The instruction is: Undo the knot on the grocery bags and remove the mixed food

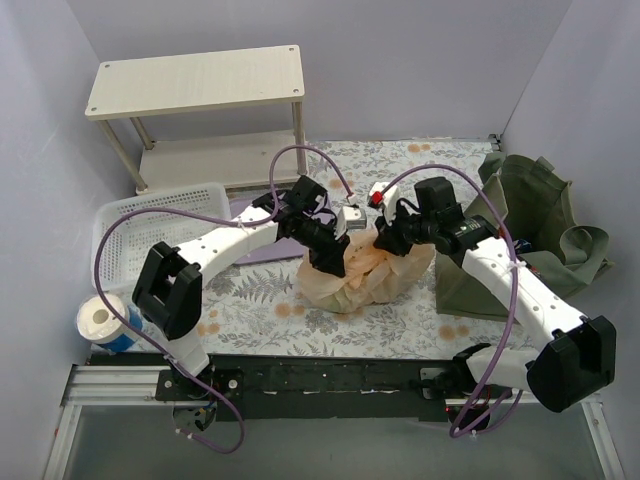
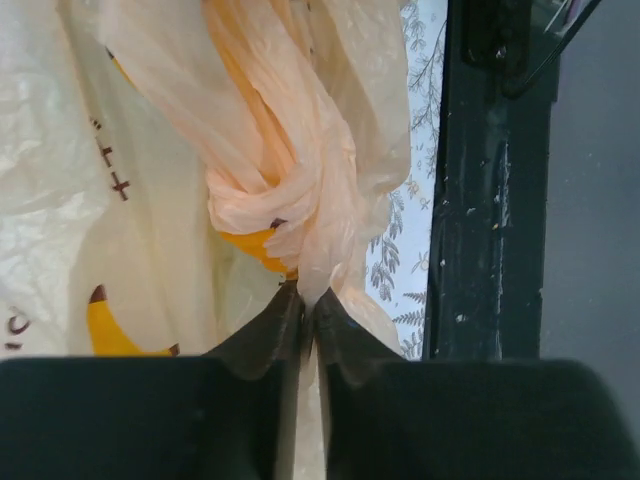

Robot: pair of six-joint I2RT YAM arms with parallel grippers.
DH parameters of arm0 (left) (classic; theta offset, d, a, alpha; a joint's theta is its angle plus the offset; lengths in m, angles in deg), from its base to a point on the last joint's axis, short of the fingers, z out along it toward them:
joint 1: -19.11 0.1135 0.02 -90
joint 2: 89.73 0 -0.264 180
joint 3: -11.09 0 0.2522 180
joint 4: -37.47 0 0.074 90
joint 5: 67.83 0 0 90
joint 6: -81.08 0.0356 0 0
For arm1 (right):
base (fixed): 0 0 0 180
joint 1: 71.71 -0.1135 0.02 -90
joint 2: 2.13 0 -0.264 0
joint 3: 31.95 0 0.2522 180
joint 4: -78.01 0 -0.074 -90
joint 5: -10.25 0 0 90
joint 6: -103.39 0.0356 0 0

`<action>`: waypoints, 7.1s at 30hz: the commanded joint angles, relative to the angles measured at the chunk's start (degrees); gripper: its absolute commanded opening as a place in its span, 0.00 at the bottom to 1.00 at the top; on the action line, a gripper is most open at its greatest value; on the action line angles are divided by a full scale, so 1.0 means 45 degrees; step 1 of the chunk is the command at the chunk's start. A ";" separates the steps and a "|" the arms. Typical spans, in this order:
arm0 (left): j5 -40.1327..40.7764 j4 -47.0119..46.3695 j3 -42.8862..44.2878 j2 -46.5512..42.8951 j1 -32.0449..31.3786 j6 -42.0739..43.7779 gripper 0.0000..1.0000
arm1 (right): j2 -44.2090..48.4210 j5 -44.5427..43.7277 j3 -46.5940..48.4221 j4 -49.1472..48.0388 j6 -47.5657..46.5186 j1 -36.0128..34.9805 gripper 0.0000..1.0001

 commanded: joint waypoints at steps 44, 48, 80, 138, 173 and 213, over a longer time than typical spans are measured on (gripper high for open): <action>0.3932 -0.4040 -0.3280 -0.5212 0.0669 -0.2970 0.71 | 0.4412 0.3335 0.0625 0.3689 -0.2634 0.8134 0.62; 0.3237 -0.4001 -0.1836 -0.5507 0.0669 -0.2563 0.98 | 0.4315 0.4060 0.2429 0.4260 -0.3067 0.7648 0.80; 0.0480 -0.2104 0.1373 -0.2247 -0.3018 0.2204 0.98 | 0.2304 -0.3947 0.4306 0.0706 -0.0356 0.1178 0.01; 0.4836 -0.2166 0.3555 -0.5021 -0.0601 -0.3518 0.98 | 0.4551 0.0052 0.8479 0.5156 -0.1815 0.6688 0.72; 0.7084 -0.2731 0.1566 -0.1209 -0.3767 -0.5978 0.26 | 1.1267 0.5732 0.0169 0.7991 -0.5053 0.7546 0.32; 0.2434 -0.3141 0.2289 -0.0995 -0.0894 -0.7034 0.00 | 0.1701 -0.7597 0.4344 0.1136 -0.0352 0.0927 0.26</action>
